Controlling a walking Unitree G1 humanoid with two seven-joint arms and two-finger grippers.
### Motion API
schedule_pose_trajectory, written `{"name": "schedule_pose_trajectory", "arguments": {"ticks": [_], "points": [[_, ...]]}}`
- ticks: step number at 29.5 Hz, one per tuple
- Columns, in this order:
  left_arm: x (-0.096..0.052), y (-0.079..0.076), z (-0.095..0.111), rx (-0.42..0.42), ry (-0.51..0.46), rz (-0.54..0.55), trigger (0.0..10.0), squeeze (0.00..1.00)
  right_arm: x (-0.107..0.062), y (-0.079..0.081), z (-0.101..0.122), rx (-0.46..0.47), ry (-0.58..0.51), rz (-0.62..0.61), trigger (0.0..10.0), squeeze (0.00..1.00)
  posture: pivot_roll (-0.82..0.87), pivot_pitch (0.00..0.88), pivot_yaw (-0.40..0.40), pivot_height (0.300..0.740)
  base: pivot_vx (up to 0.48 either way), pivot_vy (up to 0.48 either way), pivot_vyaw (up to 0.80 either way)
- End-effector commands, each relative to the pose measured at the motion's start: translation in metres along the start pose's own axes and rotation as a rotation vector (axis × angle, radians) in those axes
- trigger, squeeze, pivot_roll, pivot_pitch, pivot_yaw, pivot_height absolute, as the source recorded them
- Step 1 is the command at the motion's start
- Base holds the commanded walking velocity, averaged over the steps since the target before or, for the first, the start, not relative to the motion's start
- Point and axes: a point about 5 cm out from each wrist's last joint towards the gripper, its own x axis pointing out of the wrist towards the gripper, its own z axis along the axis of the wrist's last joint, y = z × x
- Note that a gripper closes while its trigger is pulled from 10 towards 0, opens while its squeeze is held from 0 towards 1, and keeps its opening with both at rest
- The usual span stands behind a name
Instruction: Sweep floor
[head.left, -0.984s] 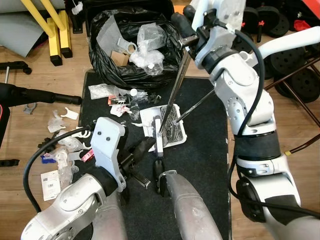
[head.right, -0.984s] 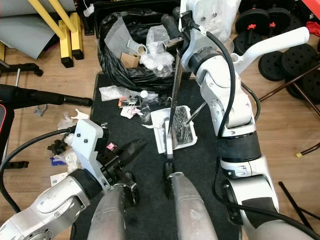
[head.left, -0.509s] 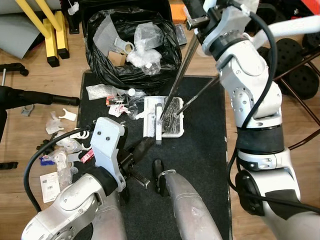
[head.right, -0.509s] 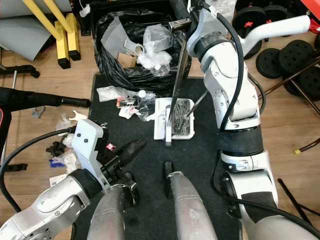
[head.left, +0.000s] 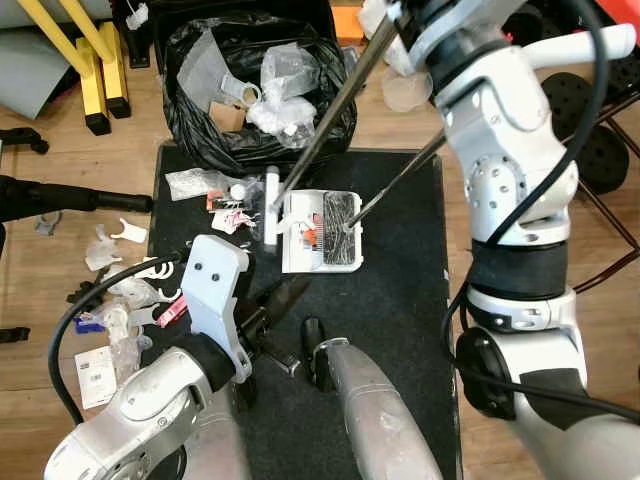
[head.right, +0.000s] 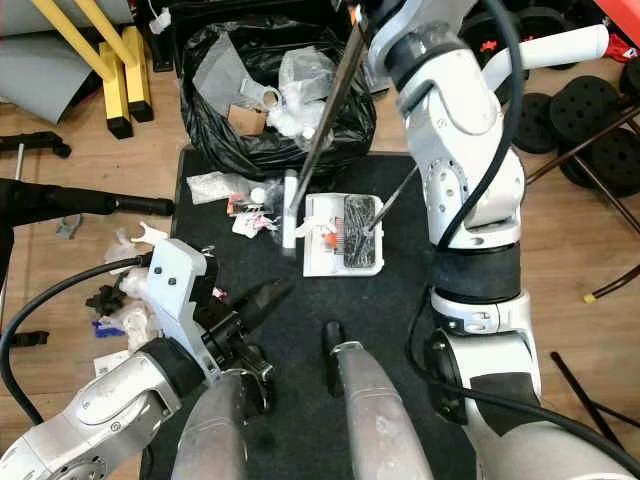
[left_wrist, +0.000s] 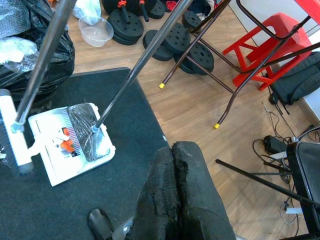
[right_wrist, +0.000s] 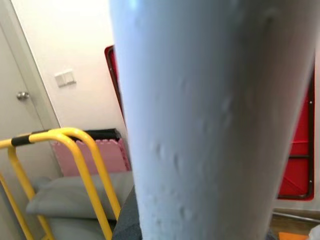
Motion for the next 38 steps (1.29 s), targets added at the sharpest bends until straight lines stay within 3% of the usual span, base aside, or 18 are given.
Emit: {"name": "schedule_pose_trajectory", "arguments": {"ticks": [1, 6, 8, 9, 11, 18, 31, 38], "points": [[-0.002, -0.007, -0.007, -0.023, 0.025, -0.065, 10.0, 0.00, -0.001, 0.005, 0.017, 0.041, -0.091, 0.029, 10.0, 0.00, -0.13, 0.489, -0.155, 0.740, 0.000, 0.000, 0.00], [-0.002, -0.007, -0.007, -0.023, 0.025, -0.065, 10.0, 0.00, -0.002, 0.004, 0.011, 0.074, -0.071, 0.020, 10.0, 0.00, -0.13, 0.489, -0.155, 0.740, 0.000, 0.000, 0.00], [-0.002, -0.007, -0.007, -0.023, 0.025, -0.065, 10.0, 0.00, -0.008, 0.001, -0.011, 0.114, -0.008, -0.007, 10.0, 0.00, -0.12, 0.489, -0.155, 0.740, 0.000, 0.000, 0.00], [-0.002, -0.007, -0.007, -0.023, 0.025, -0.065, 10.0, 0.00, -0.008, 0.001, -0.011, 0.114, -0.008, -0.007, 10.0, 0.00, -0.12, 0.489, -0.155, 0.740, 0.000, 0.000, 0.00], [-0.002, -0.007, -0.007, -0.023, 0.026, -0.065, 10.0, 0.00, -0.015, -0.004, -0.038, 0.119, 0.066, -0.034, 10.0, 0.00, -0.12, 0.491, -0.155, 0.740, 0.000, 0.000, 0.00], [-0.004, -0.008, -0.007, -0.025, 0.026, -0.065, 10.0, 0.00, -0.025, -0.012, -0.059, 0.080, 0.135, -0.057, 10.0, 0.00, -0.12, 0.495, -0.156, 0.740, 0.000, 0.000, 0.00], [-0.004, -0.008, -0.006, -0.026, 0.027, -0.066, 10.0, 0.00, -0.030, -0.016, -0.063, 0.060, 0.116, -0.055, 10.0, 0.00, -0.12, 0.500, -0.154, 0.740, 0.000, 0.000, 0.00], [-0.004, -0.008, -0.006, -0.025, 0.027, -0.065, 10.0, 0.00, -0.025, -0.010, -0.049, 0.133, 0.023, -0.004, 10.0, 0.00, -0.12, 0.502, -0.154, 0.740, 0.000, 0.000, 0.00]]}}
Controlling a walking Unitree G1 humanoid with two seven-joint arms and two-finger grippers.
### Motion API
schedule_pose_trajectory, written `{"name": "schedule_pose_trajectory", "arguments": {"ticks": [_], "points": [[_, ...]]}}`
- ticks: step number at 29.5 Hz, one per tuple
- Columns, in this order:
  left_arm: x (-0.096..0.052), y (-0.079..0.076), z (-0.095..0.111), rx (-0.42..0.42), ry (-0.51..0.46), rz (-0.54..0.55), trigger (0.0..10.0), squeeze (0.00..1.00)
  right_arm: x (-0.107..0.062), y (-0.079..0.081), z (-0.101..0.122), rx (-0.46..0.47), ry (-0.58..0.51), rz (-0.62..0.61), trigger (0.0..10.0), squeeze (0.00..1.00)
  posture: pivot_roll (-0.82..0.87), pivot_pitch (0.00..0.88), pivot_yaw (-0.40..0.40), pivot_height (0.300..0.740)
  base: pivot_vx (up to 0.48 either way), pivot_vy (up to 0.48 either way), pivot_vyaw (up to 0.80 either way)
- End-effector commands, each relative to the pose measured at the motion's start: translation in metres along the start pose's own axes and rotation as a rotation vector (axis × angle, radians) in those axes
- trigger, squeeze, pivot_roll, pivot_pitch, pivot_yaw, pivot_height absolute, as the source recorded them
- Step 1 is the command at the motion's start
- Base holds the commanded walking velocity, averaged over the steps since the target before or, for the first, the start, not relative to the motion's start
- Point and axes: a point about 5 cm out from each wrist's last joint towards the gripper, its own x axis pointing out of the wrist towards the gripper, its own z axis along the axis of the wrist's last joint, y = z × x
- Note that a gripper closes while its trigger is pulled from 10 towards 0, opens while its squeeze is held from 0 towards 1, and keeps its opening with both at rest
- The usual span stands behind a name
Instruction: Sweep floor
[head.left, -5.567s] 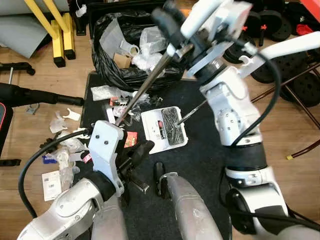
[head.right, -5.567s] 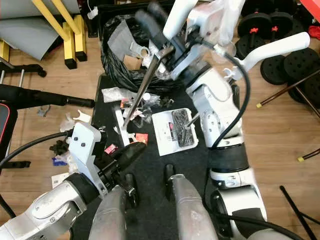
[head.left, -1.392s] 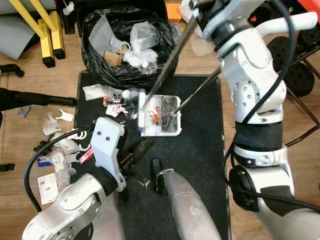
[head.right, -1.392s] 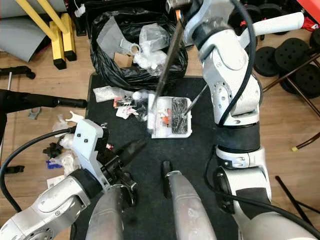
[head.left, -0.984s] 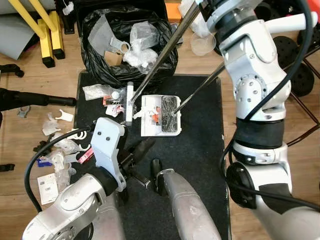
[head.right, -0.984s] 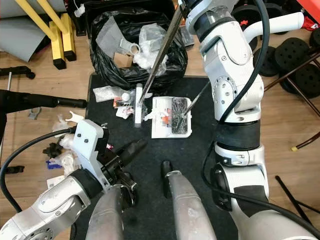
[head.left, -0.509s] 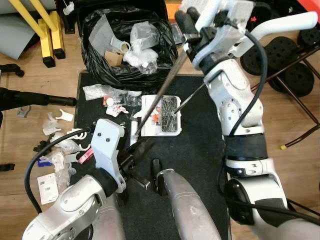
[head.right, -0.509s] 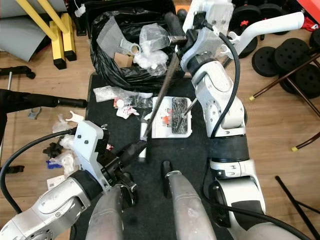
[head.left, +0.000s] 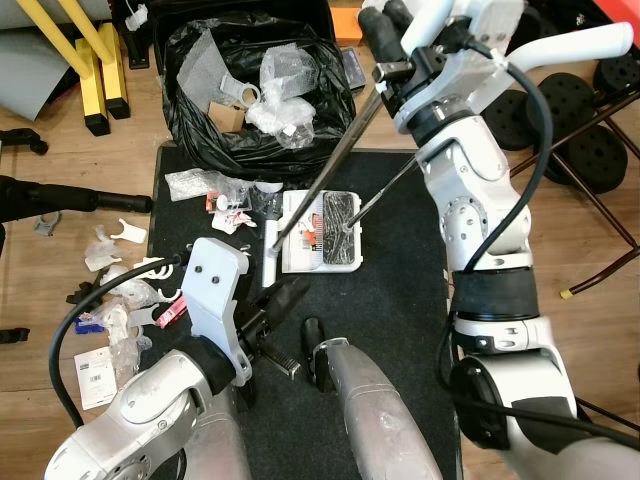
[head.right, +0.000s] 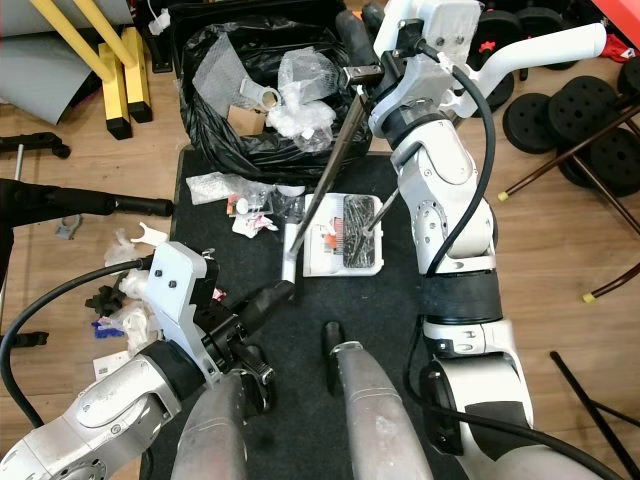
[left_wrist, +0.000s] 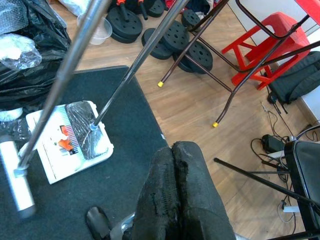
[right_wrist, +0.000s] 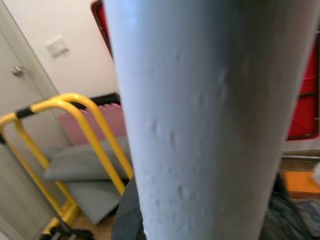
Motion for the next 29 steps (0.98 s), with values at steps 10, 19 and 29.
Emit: {"name": "schedule_pose_trajectory", "arguments": {"ticks": [10, 19, 29], "points": [[-0.004, -0.008, -0.003, -0.015, 0.019, -0.064, 10.0, 0.00, -0.003, -0.010, 0.003, -0.039, -0.066, -0.019, 10.0, 0.00, -0.11, 0.505, -0.155, 0.740, 0.000, 0.000, 0.00], [-0.004, -0.008, -0.003, -0.016, 0.019, -0.064, 10.0, 0.00, -0.008, -0.027, -0.004, -0.129, -0.013, -0.092, 10.0, 0.00, -0.11, 0.510, -0.155, 0.740, 0.000, 0.000, 0.00], [-0.004, -0.008, -0.003, -0.015, 0.020, -0.063, 10.0, 0.00, -0.006, -0.038, 0.002, -0.241, 0.019, -0.155, 10.0, 0.00, -0.11, 0.509, -0.153, 0.740, 0.000, 0.000, 0.00]]}}
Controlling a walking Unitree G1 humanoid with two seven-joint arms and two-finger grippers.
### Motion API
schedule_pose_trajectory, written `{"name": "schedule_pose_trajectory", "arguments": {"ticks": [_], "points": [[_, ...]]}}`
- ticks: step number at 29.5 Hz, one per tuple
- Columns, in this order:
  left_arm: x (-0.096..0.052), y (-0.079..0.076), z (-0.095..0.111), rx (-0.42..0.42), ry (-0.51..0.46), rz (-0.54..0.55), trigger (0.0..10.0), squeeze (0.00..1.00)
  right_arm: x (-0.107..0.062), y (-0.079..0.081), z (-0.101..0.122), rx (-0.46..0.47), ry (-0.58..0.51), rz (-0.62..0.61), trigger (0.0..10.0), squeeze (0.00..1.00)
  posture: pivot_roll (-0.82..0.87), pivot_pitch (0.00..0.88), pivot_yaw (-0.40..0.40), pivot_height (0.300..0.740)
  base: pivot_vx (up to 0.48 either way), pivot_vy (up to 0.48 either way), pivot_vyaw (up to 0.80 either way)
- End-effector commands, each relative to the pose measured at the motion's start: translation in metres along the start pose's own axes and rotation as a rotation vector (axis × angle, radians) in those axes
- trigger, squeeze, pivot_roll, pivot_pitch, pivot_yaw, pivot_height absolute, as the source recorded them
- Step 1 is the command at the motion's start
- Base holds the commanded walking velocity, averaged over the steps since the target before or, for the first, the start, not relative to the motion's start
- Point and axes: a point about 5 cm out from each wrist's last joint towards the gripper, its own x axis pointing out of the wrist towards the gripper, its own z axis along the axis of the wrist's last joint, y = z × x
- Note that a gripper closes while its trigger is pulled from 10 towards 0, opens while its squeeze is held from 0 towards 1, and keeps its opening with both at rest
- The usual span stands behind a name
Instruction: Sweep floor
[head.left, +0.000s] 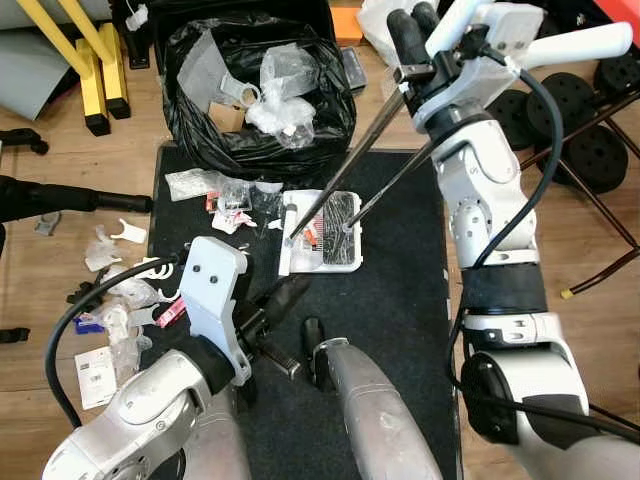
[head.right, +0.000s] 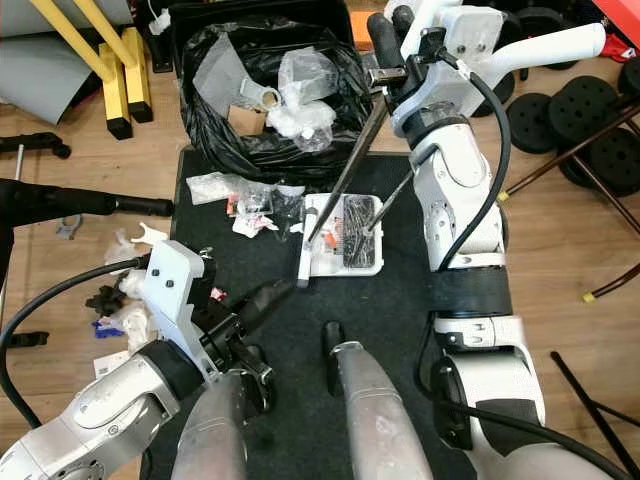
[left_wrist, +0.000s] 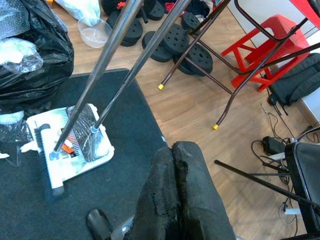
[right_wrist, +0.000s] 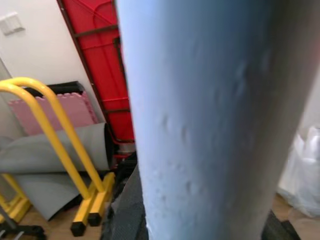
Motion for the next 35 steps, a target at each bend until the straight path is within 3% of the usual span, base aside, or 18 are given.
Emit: {"name": "schedule_pose_trajectory", "arguments": {"ticks": [1, 6, 11, 18, 26, 29, 35], "points": [[-0.002, -0.007, -0.005, -0.021, 0.030, -0.062, 10.0, 0.00, 0.002, -0.006, 0.009, -0.095, -0.014, -0.017, 10.0, 0.00, -0.11, 0.508, -0.153, 0.740, 0.000, 0.000, 0.00], [-0.002, -0.006, -0.006, -0.022, 0.029, -0.062, 10.0, 0.00, 0.011, -0.007, 0.030, -0.189, -0.070, -0.027, 10.0, 0.00, -0.11, 0.503, -0.155, 0.740, 0.000, 0.000, 0.00], [-0.001, -0.006, -0.006, -0.022, 0.028, -0.062, 10.0, 0.00, 0.014, -0.004, 0.039, -0.182, -0.105, -0.018, 10.0, 0.00, -0.11, 0.502, -0.155, 0.740, 0.000, 0.000, 0.00], [0.000, -0.006, -0.007, -0.022, 0.025, -0.060, 10.0, 0.00, 0.016, 0.011, 0.052, -0.023, -0.184, 0.069, 10.0, 0.00, -0.12, 0.493, -0.161, 0.740, 0.000, 0.000, 0.00], [0.002, -0.006, -0.008, -0.025, 0.021, -0.062, 10.0, 0.00, 0.019, 0.016, 0.058, 0.076, -0.174, 0.102, 10.0, 0.00, -0.12, 0.465, -0.163, 0.740, 0.000, 0.000, 0.00], [0.006, -0.005, -0.010, -0.026, 0.017, -0.065, 10.0, 0.00, 0.021, 0.020, 0.069, 0.172, -0.175, 0.136, 10.0, 0.00, -0.12, 0.423, -0.161, 0.740, 0.000, 0.000, 0.00], [0.014, -0.001, -0.012, -0.023, 0.012, -0.063, 10.0, 0.00, 0.023, 0.022, 0.081, 0.272, -0.177, 0.173, 10.0, 0.00, -0.13, 0.396, -0.160, 0.740, 0.000, 0.000, 0.00]]}}
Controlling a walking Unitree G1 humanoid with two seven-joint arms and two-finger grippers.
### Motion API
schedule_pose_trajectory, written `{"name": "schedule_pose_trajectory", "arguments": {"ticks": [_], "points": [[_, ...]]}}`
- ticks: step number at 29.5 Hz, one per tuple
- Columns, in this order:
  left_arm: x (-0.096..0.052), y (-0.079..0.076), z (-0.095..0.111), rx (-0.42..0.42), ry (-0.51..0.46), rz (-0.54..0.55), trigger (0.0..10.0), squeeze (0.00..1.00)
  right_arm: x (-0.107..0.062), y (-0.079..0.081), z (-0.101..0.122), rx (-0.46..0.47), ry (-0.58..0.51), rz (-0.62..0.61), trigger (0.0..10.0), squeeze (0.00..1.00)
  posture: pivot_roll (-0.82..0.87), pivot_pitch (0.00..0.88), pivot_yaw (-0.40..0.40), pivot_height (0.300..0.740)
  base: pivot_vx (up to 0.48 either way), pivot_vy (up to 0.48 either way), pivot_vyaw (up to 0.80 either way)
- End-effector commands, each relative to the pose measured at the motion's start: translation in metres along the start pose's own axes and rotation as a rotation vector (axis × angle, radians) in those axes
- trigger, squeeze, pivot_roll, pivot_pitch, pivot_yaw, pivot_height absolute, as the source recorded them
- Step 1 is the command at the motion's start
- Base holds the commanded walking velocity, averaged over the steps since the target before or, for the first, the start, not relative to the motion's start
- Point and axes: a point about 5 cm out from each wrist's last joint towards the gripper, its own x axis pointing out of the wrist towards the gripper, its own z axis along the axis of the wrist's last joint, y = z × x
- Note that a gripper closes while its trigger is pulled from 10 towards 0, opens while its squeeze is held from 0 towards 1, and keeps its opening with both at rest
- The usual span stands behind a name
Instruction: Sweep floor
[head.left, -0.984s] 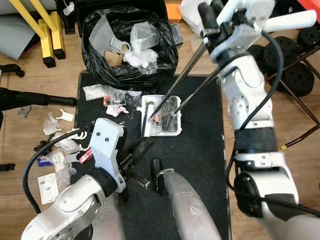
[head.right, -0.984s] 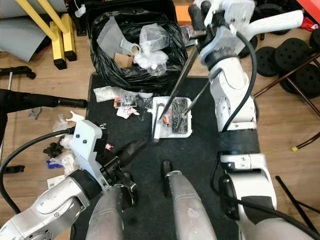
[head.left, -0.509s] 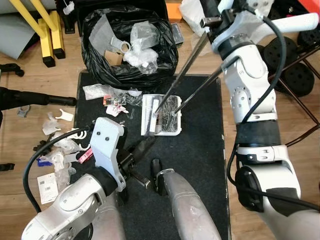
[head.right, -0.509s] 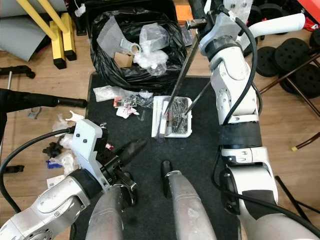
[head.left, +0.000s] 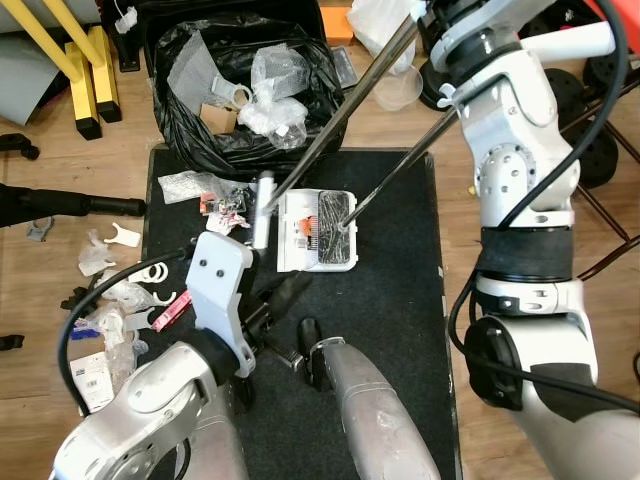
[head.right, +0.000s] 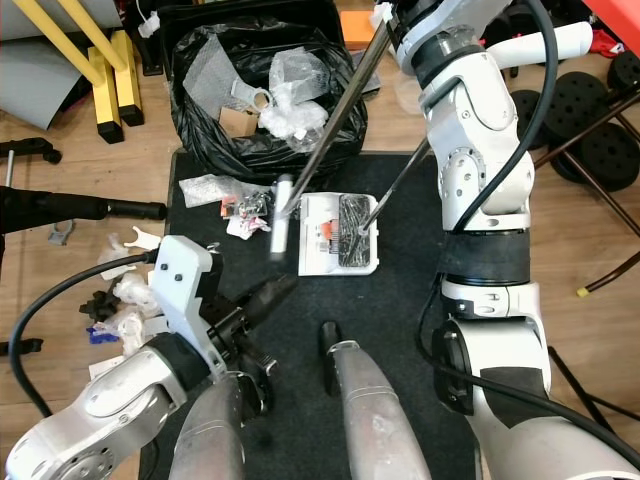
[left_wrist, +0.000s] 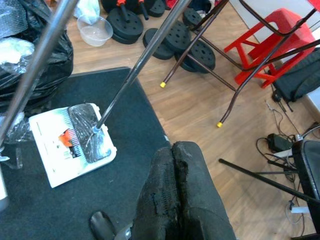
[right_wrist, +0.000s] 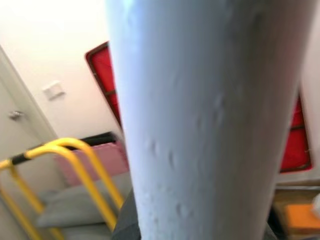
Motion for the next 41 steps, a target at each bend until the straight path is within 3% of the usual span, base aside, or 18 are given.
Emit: {"name": "schedule_pose_trajectory", "arguments": {"ticks": [1, 2, 5, 9, 11, 13, 20, 23, 25, 32, 35, 37, 41], "points": [[0.000, -0.007, -0.008, -0.029, 0.019, -0.085, 10.0, 0.00, 0.000, 0.010, 0.019, 0.034, -0.074, 0.063, 10.0, 0.00, -0.13, 0.381, -0.160, 0.740, 0.000, 0.000, 0.00], [0.000, -0.007, -0.008, -0.029, 0.019, -0.085, 10.0, 0.00, 0.000, 0.010, 0.019, 0.034, -0.074, 0.063, 10.0, 0.00, -0.13, 0.381, -0.160, 0.740, 0.000, 0.000, 0.00], [0.011, 0.006, -0.013, -0.103, 0.011, -0.038, 10.0, 0.00, -0.008, 0.024, -0.004, -0.013, 0.098, 0.177, 10.0, 0.00, -0.12, 0.324, -0.161, 0.740, 0.000, 0.000, 0.00], [0.014, 0.011, -0.015, -0.125, 0.011, -0.020, 10.0, 0.00, -0.011, 0.027, -0.010, -0.031, 0.133, 0.212, 10.0, 0.00, -0.12, 0.303, -0.164, 0.740, 0.000, 0.000, 0.60], [0.023, 0.024, -0.011, -0.048, 0.003, 0.077, 10.0, 0.00, -0.030, 0.034, -0.017, -0.147, 0.188, 0.313, 10.0, 0.00, -0.11, 0.257, -0.162, 0.740, 0.000, 0.000, 0.80], [0.026, 0.032, -0.008, -0.015, -0.011, 0.134, 10.0, 0.00, -0.039, 0.036, -0.021, -0.179, 0.211, 0.343, 10.0, 0.00, -0.11, 0.240, -0.162, 0.740, 0.000, 0.000, 0.80], [0.030, 0.055, -0.001, 0.038, -0.049, 0.238, 10.0, 0.00, -0.055, 0.040, -0.028, -0.186, 0.261, 0.395, 10.0, 0.00, -0.11, 0.206, -0.162, 0.740, 0.000, 0.000, 0.80], [0.030, 0.063, 0.006, 0.083, -0.067, 0.245, 10.0, 0.00, -0.066, 0.036, -0.047, -0.245, 0.361, 0.392, 10.0, 0.00, -0.10, 0.189, -0.157, 0.740, 0.111, 0.000, 0.53], [0.030, 0.069, 0.003, 0.162, -0.018, 0.259, 10.0, 0.00, -0.074, 0.032, -0.060, -0.258, 0.402, 0.376, 10.0, 0.00, -0.09, 0.181, -0.150, 0.740, 0.480, 0.000, 0.00], [0.032, 0.067, -0.002, 0.159, -0.021, 0.238, 10.0, 0.00, -0.089, 0.030, -0.070, -0.233, 0.479, 0.405, 10.0, 0.00, -0.10, 0.165, -0.133, 0.740, 0.110, 0.000, 0.74], [0.035, 0.067, -0.006, 0.183, -0.003, 0.243, 10.0, 0.00, -0.095, 0.031, -0.072, -0.242, 0.501, 0.416, 10.0, 0.00, -0.10, 0.158, -0.131, 0.740, 0.000, 0.000, 0.00], [0.038, 0.069, -0.009, 0.181, -0.003, 0.241, 10.0, 0.00, -0.099, 0.026, -0.078, -0.294, 0.555, 0.422, 10.0, 0.00, -0.11, 0.141, -0.131, 0.740, 0.000, 0.000, 0.80], [0.040, 0.068, -0.011, 0.174, -0.007, 0.237, 10.0, 0.00, -0.104, 0.026, -0.079, -0.291, 0.567, 0.443, 10.0, 0.00, -0.11, 0.128, -0.132, 0.740, 0.000, 0.000, 0.80]]}}
